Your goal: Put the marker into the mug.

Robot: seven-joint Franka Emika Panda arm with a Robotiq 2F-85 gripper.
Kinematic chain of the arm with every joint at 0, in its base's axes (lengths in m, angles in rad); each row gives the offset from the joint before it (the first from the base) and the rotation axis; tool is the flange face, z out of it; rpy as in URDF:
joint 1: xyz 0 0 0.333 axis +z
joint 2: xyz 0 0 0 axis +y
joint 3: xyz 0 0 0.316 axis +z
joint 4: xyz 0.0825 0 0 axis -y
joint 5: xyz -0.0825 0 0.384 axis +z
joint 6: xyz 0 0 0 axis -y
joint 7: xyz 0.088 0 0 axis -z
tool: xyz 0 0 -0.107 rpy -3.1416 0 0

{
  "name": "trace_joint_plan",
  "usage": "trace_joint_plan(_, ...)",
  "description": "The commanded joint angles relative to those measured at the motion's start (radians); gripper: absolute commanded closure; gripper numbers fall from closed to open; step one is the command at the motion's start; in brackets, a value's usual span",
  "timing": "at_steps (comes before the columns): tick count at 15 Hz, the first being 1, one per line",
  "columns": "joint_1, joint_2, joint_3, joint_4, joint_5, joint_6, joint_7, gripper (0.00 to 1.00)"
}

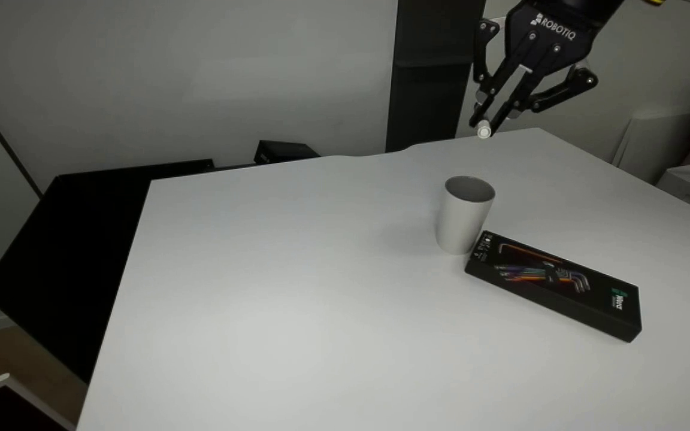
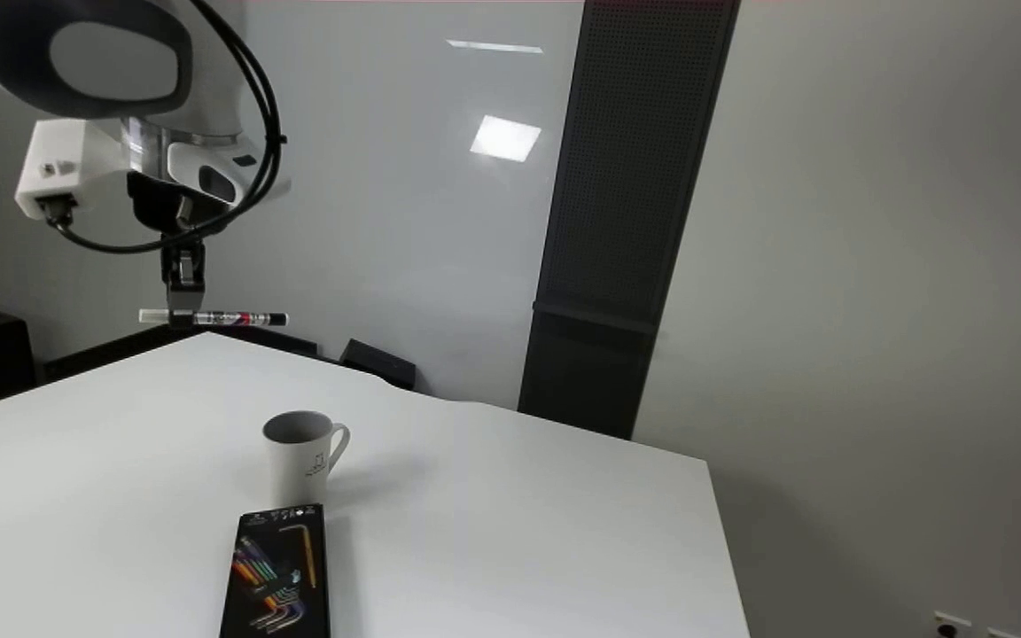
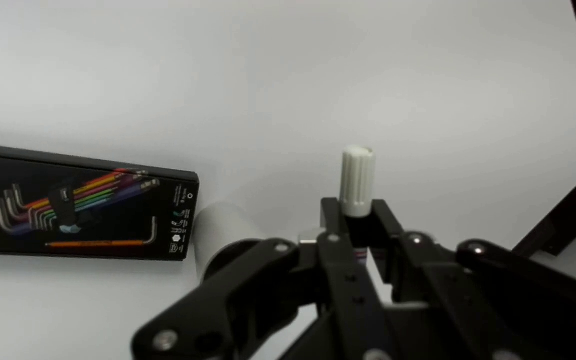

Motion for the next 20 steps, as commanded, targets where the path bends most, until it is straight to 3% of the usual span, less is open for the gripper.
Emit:
trace_joint_plan(1,-0.057,-0.016,0.007,0.017,0.238,-0.046,-0.098,0.93)
trace_joint_plan(6,-0.115,0.012,-0.01,0.013,0.483,-0.102,-0.237,0.93)
trace_joint_plan(13,-0.186,0.06,-0.048,0.0,0.546,-0.205,-0.231,0.93)
trace_joint_plan(20,-0.221,0.127,-0.062,0.017,0.697,-0.275,-0.349,0.93)
